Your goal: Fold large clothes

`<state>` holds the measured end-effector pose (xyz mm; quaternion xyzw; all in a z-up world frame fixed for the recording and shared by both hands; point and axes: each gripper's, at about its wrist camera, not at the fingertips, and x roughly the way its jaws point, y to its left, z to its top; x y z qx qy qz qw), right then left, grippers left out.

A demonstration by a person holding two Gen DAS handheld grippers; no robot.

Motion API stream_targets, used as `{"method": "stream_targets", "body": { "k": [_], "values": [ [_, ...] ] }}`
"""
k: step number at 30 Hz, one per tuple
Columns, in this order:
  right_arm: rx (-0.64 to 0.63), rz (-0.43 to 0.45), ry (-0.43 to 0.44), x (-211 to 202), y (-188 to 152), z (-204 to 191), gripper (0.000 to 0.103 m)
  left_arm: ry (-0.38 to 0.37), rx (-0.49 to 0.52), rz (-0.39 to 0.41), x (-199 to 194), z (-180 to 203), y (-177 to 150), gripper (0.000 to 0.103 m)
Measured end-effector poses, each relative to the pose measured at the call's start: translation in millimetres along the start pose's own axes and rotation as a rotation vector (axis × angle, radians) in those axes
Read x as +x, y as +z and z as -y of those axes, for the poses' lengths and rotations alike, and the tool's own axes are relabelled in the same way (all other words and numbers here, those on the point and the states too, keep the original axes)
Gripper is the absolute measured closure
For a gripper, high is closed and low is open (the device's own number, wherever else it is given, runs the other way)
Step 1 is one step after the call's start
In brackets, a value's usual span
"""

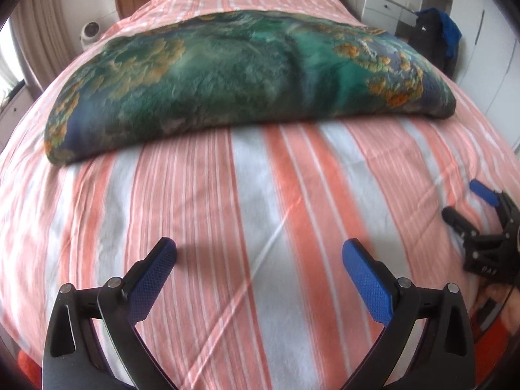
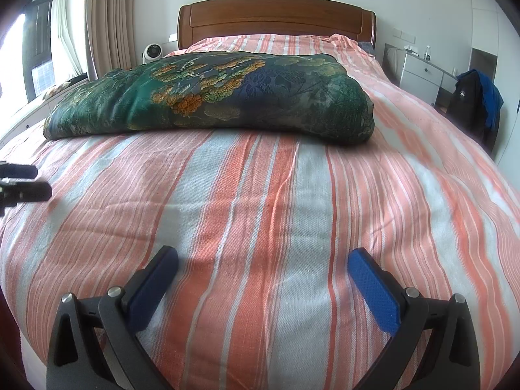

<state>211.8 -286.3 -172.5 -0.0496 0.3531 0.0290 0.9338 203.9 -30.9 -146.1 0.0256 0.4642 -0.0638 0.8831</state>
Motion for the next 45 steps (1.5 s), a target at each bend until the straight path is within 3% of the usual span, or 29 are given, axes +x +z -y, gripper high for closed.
{"method": "stream_targets", "body": {
  "k": [5, 7, 9, 12, 14, 17, 18, 19, 21, 22, 23, 26, 30, 31, 35, 40, 41, 42, 43, 45],
  "values": [
    [-0.001, -0.028, 0.018, -2.0, 2.6, 2.7, 0.000, 0.016, 0.008, 0.005, -3.0, -0.9, -6.5, 0.001],
    [0.045, -0.048, 0.069, -10.4, 7.4, 13.0, 0.001, 0.007, 0.014, 0.020, -10.1, -2.4, -7.1, 0.001],
    [0.174, -0.009, 0.144, -20.9, 15.6, 33.2, 0.001, 0.007, 0.021, 0.042, -19.0, -1.1, -11.8, 0.001],
    [0.504, 0.079, 0.272, -21.8, 36.3, 86.1, 0.001, 0.003, 0.019, 0.048, -21.8, -7.7, -8.8, 0.001],
    [0.744, 0.081, 0.353, 1.2, 49.8, 123.6, 0.001, -0.009, 0.008, 0.049, -26.5, -10.6, -4.3, 0.001],
    [0.916, 0.057, 0.403, 47.6, 68.0, 151.8, 0.001, -0.027, 0.010, 0.071, -39.1, -13.9, 15.5, 0.001],
    [0.941, 0.028, 0.401, 62.4, 72.6, 154.1, 0.002, -0.032, 0.017, 0.084, -46.2, -14.1, 24.5, 0.001],
    [0.956, 0.011, 0.393, 75.6, 79.3, 154.9, 0.018, -0.038, 0.027, 0.103, -55.4, -13.5, 37.0, 0.001],
    [0.925, 0.029, 0.352, 76.8, 91.3, 149.5, 0.041, -0.056, 0.043, 0.153, -71.1, -15.7, 67.4, 0.001],
    [0.897, 0.054, 0.316, 69.6, 98.2, 142.2, 0.058, -0.074, 0.049, 0.183, -82.1, -14.3, 86.4, 0.001],
    [0.869, 0.078, 0.308, 62.1, 102.8, 137.3, 0.063, -0.097, 0.051, 0.205, -90.3, -12.3, 100.9, 0.001],
    [0.704, 0.161, 0.262, 26.3, 120.4, 111.2, 0.068, -0.243, 0.069, 0.213, -99.8, 5.6, 161.2, 0.001],
    [0.415, 0.269, 0.187, -20.7, 145.7, 55.9, 0.069, -0.421, 0.170, 0.071, -74.8, 54.6, 230.6, 0.001],
    [0.367, 0.283, 0.179, -26.2, 148.5, 45.4, 0.069, -0.437, 0.199, 0.048, -70.6, 64.9, 237.2, 0.001],
    [0.099, 0.344, 0.144, -46.9, 162.2, -18.0, 0.069, -0.417, 0.282, -0.032, -57.3, 92.4, 244.0, 0.001],
    [-0.185, 0.402, 0.132, -65.0, 157.1, -87.6, 0.070, -0.278, 0.305, -0.059, -49.0, 91.0, 236.6, 0.002],
    [-0.218, 0.410, 0.134, -66.2, 155.4, -96.6, 0.070, -0.226, 0.310, -0.058, -47.0, 89.4, 233.1, 0.010],
    [-0.238, 0.415, 0.140, -66.8, 153.8, -103.6, 0.070, -0.172, 0.312, -0.058, -43.6, 86.7, 231.3, 0.051],
    [-0.246, 0.416, 0.149, -66.3, 153.3, -108.5, 0.070, -0.118, 0.306, -0.061, -40.4, 82.6, 231.0, 0.070],
    [-0.229, 0.398, 0.164, -62.0, 154.7, -110.5, 0.070, -0.166, 0.240, -0.076, -37.6, 67.0, 234.8, 0.079]
  ]
}}
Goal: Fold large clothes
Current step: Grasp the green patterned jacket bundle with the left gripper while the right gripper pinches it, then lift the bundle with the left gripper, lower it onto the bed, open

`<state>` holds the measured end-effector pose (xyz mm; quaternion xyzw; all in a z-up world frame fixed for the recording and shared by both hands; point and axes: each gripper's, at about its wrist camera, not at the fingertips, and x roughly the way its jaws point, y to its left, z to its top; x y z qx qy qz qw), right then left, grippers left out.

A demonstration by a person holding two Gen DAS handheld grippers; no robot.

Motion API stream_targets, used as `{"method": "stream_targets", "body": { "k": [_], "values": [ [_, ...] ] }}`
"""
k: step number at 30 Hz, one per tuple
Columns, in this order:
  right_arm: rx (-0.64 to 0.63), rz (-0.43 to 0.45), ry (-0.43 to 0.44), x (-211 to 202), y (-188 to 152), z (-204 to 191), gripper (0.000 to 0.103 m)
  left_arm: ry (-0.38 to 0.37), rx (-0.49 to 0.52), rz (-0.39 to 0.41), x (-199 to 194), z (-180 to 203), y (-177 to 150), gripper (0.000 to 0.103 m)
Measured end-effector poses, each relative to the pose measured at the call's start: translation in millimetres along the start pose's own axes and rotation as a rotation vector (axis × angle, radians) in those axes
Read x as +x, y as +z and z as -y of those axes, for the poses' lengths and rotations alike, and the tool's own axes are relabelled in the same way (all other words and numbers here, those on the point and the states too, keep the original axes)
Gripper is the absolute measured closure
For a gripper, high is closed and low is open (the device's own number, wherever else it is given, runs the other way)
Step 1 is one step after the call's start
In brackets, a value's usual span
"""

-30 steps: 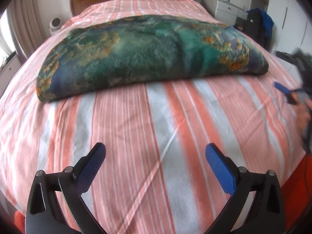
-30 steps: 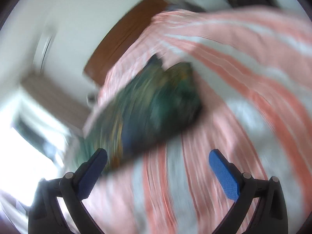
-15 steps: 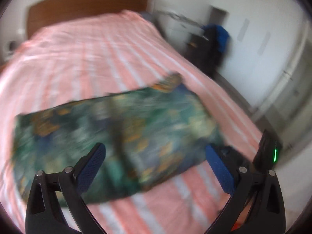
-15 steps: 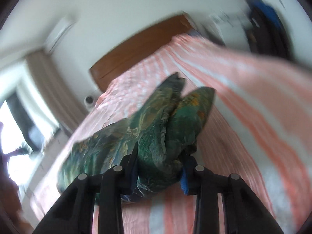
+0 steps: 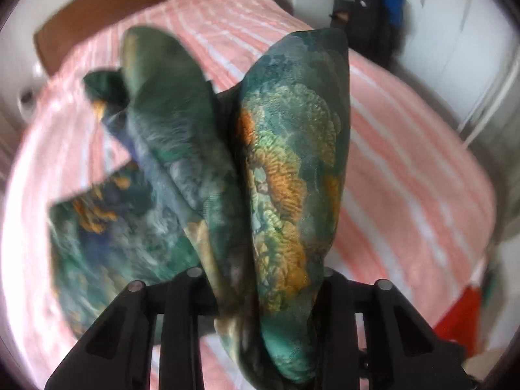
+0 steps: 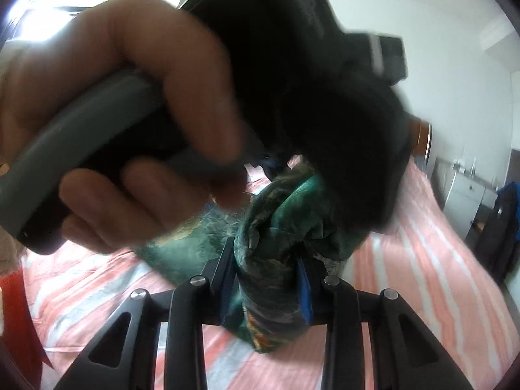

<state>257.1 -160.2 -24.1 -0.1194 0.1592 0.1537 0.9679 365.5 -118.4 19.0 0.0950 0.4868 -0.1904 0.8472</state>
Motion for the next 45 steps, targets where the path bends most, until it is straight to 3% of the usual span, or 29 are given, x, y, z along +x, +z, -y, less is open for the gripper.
{"method": "stream_targets", "body": {
  "k": [2, 3, 4, 6, 8, 11, 15, 19, 21, 25, 28, 32, 35, 36, 37, 39, 41, 43, 45],
  "values": [
    [0.045, -0.004, 0.017, 1.5, 0.5, 6.1, 0.063, -0.003, -0.019, 0.017, -6.3, -15.6, 3.1, 0.082],
    [0.086, 0.000, 0.062, -2.3, 2.0, 12.5, 0.049, -0.002, -0.025, 0.034, -11.8, -25.5, 4.8, 0.082],
    [0.136, -0.009, 0.112, -8.9, 0.8, 21.2, 0.022, -0.017, -0.038, 0.050, -19.9, -40.2, 7.5, 0.082],
    [0.243, -0.009, 0.169, -23.1, -3.5, 37.3, 0.007, -0.040, -0.061, 0.088, -35.3, -69.1, 9.4, 0.082],
    [0.332, 0.000, 0.197, -42.3, -15.9, 53.4, 0.005, -0.039, -0.076, 0.123, -47.4, -103.9, 7.7, 0.082],
    [0.364, -0.068, 0.160, -52.1, -46.4, 68.1, 0.005, -0.045, -0.154, 0.132, -50.1, -165.6, -9.1, 0.081],
    [0.369, -0.186, 0.110, -51.0, -93.9, 73.1, 0.005, -0.031, -0.348, 0.115, -27.2, -244.2, -46.2, 0.081],
    [0.384, -0.265, 0.084, -38.3, -120.3, 72.4, 0.005, 0.048, -0.518, 0.073, 5.1, -303.5, -97.1, 0.080],
    [0.386, -0.287, 0.080, -28.8, -124.5, 73.4, 0.005, 0.046, -0.570, 0.062, 20.7, -314.8, -114.7, 0.079],
    [0.390, -0.314, 0.078, -25.8, -137.6, 68.9, 0.005, 0.039, -0.573, 0.070, 45.8, -316.6, -125.2, 0.077],
    [0.388, -0.338, 0.078, -27.5, -143.1, 65.5, 0.005, -0.028, -0.648, 0.098, 49.5, -326.4, -140.2, 0.069],
    [0.384, -0.340, 0.084, -31.3, -141.9, 63.4, 0.005, -0.165, -0.757, 0.161, 44.5, -350.4, -161.7, 0.037],
    [0.382, -0.332, 0.090, -35.5, -143.0, 60.7, 0.005, -0.189, -0.803, 0.210, 26.9, -360.0, -177.8, 0.021],
    [0.383, -0.328, 0.092, -36.5, -142.4, 61.1, 0.005, -0.146, -0.821, 0.202, 20.3, -361.9, -183.7, 0.009],
    [0.384, -0.323, 0.094, -37.6, -142.5, 61.0, 0.005, -0.111, -0.830, 0.197, 17.9, -365.3, -187.9, 0.007],
    [0.387, -0.315, 0.096, -39.4, -142.7, 61.7, 0.005, -0.065, -0.831, 0.202, 3.9, -365.2, -194.9, 0.008],
    [0.392, -0.307, 0.095, -41.0, -142.1, 63.3, 0.005, 0.035, -0.809, 0.229, -17.7, -361.8, -192.4, 0.008],
    [0.398, -0.303, 0.091, -41.7, -142.0, 64.1, 0.005, 0.115, -0.729, 0.294, -45.1, -349.3, -179.1, 0.008],
    [0.398, -0.302, 0.090, -42.0, -142.3, 63.0, 0.005, 0.146, -0.642, 0.351, -61.6, -327.9, -155.8, 0.008]
  ]
}}
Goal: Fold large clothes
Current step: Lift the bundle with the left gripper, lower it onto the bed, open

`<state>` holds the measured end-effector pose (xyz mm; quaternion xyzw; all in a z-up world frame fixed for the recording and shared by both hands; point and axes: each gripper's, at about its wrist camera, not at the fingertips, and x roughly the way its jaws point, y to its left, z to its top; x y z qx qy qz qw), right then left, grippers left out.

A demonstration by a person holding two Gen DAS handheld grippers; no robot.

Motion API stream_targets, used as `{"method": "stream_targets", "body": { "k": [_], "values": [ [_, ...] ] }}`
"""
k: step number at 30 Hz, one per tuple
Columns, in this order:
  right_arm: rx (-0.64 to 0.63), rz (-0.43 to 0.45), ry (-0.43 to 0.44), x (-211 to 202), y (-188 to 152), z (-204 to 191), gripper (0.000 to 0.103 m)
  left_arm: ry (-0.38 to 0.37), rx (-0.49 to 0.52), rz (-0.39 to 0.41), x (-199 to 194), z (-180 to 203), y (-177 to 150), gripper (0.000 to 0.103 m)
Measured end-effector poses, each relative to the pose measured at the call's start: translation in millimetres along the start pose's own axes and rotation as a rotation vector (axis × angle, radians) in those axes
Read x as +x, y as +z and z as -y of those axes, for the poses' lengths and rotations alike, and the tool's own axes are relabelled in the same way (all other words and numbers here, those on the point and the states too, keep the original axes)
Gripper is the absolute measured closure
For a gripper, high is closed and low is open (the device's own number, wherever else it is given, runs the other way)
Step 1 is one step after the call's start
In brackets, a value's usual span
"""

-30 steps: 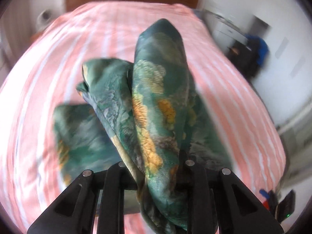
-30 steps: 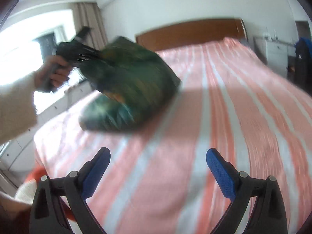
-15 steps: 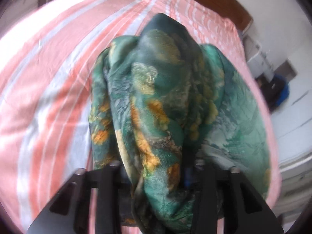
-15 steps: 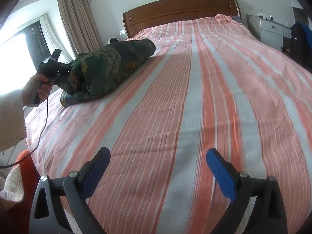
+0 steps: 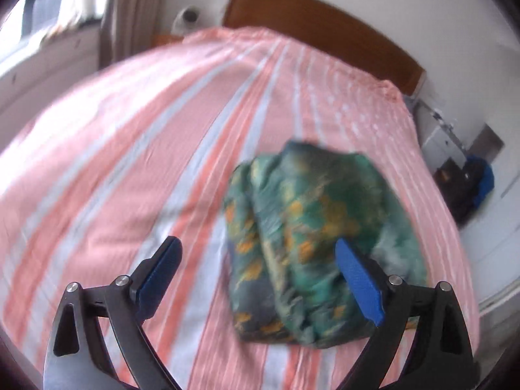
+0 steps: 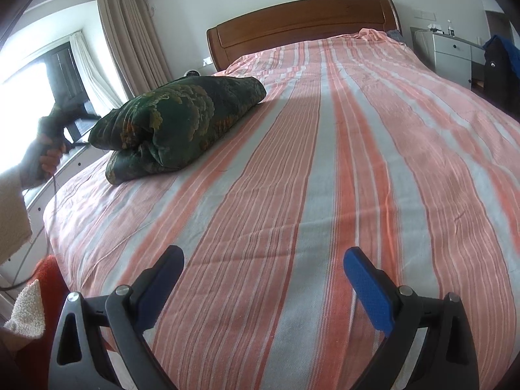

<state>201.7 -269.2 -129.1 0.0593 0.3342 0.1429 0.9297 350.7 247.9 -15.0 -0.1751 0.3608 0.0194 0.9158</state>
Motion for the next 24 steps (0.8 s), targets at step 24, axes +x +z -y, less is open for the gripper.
{"method": "stream_targets", "body": {
  "k": [24],
  "values": [
    [-0.047, -0.066, -0.025, 19.2, -14.2, -8.9, 0.005, -0.039, -0.104, -0.143, 103.5, -31.2, -61.7, 0.006]
  ]
}}
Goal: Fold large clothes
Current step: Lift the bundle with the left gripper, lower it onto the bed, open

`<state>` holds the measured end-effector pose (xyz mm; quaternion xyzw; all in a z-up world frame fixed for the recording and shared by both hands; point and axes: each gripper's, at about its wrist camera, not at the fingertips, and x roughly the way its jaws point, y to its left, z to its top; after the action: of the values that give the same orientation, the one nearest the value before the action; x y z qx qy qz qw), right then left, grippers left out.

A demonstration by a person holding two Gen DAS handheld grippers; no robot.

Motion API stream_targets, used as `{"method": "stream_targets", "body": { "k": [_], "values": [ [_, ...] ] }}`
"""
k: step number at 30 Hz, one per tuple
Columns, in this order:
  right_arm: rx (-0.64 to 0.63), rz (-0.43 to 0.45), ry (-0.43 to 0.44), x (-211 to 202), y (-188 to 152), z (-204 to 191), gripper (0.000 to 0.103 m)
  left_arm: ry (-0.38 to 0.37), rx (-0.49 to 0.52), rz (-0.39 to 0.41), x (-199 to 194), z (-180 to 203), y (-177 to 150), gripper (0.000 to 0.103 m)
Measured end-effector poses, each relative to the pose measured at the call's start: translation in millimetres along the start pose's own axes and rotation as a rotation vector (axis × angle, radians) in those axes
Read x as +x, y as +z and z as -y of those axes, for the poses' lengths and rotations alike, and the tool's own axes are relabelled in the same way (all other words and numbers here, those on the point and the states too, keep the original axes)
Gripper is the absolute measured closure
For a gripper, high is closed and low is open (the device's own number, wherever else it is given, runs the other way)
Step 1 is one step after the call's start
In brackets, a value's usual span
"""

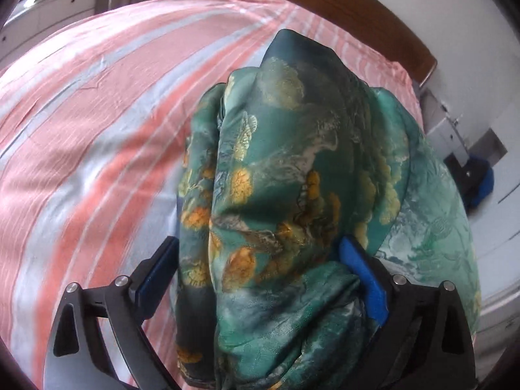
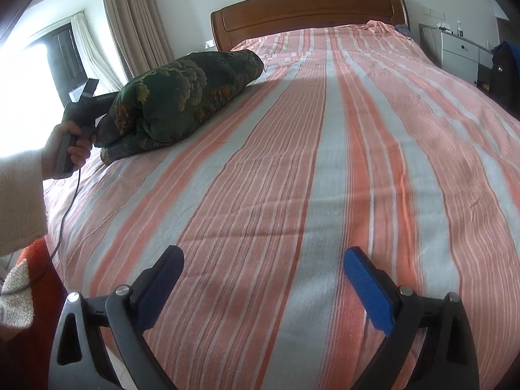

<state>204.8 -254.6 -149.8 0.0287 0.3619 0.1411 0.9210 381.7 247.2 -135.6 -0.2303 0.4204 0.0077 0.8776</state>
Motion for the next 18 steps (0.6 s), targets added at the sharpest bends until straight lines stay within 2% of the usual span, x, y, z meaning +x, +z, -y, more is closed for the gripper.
{"method": "stream_targets", "body": {
  "k": [3, 7, 11, 15, 18],
  "values": [
    [-0.005, 0.000, -0.005, 0.4, 0.1, -0.3, 0.004, 0.039, 0.067, 0.007, 0.3, 13.7, 1.5, 0.006],
    [-0.012, -0.001, -0.013, 3.2, 1.3, -3.5, 0.004, 0.043, 0.060, 0.003, 1.8, 14.4, 4.4, 0.005],
    [-0.013, -0.001, -0.012, 2.3, 1.3, -4.9, 0.004, 0.079, 0.055, 0.015, 5.3, 18.5, 2.3, 0.001],
    [-0.007, -0.002, -0.007, 1.2, 1.3, -3.9, 0.004, 0.105, 0.057, 0.053, -6.7, 25.9, 0.9, 0.001],
    [-0.005, -0.001, -0.005, -0.7, 1.3, -3.9, 0.004, 0.104, 0.075, 0.082, -30.7, 37.3, -2.6, 0.002]
  ]
}}
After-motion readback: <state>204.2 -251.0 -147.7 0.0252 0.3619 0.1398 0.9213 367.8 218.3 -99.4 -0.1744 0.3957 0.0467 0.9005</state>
